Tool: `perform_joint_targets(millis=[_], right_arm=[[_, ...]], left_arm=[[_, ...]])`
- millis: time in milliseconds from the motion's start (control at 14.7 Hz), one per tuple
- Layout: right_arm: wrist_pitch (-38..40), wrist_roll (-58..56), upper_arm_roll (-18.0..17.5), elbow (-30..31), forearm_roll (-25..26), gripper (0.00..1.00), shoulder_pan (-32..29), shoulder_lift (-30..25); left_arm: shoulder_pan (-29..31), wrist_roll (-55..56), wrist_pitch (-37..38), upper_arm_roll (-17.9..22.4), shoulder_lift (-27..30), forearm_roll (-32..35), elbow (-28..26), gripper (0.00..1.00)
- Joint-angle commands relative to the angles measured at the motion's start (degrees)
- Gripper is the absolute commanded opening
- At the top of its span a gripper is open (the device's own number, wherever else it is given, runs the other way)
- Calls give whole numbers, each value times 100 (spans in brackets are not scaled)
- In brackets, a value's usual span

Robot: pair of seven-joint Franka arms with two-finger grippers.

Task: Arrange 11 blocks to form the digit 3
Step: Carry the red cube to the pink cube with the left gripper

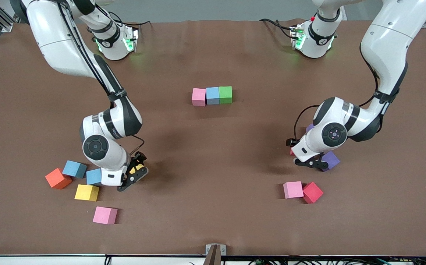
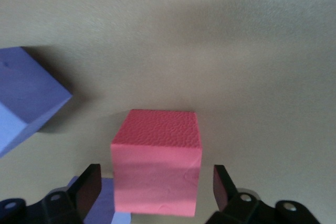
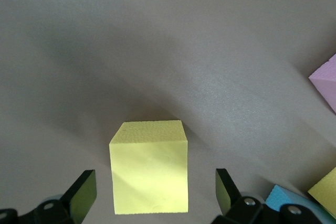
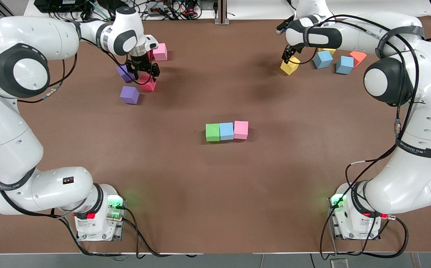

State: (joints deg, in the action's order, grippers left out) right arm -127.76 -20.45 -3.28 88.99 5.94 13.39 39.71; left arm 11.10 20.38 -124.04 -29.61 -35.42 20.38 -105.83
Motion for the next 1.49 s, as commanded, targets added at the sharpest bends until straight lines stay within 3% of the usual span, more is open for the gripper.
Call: perform_joint_targets(millis=[0,407,747,950,1222,1290,1357,1425], right_arm=[[-12,-55,-15,-101,109,100,-12,89],[-302,-73,-7,-49,109,100,-3,168],[-267,-56,-15,12,100,100,-12,221],[-275,-55,-7,66,100,97,-12,256],[-284,-64,-6,92,100,73,-21,300],[-319,-73,-6,109,100,62,-21,300],[-319,-21,-6,109,92,42,-12,300],[-337,-29,-6,109,100,40,5,300]], left_arm=[[59,-8,-103,-36,-79,124,-26,75],[-2,281,-24,-80,52,54,193,29],[-134,1370,634,-746,194,54,580,26],[-695,2152,679,-880,115,45,765,27],[-1811,3338,679,-880,-324,45,1256,26],[-2075,3576,653,-880,-412,36,1327,27],[-2338,3900,627,-862,-535,1,1406,27],[-2541,4165,592,-853,-675,-16,1589,27]])
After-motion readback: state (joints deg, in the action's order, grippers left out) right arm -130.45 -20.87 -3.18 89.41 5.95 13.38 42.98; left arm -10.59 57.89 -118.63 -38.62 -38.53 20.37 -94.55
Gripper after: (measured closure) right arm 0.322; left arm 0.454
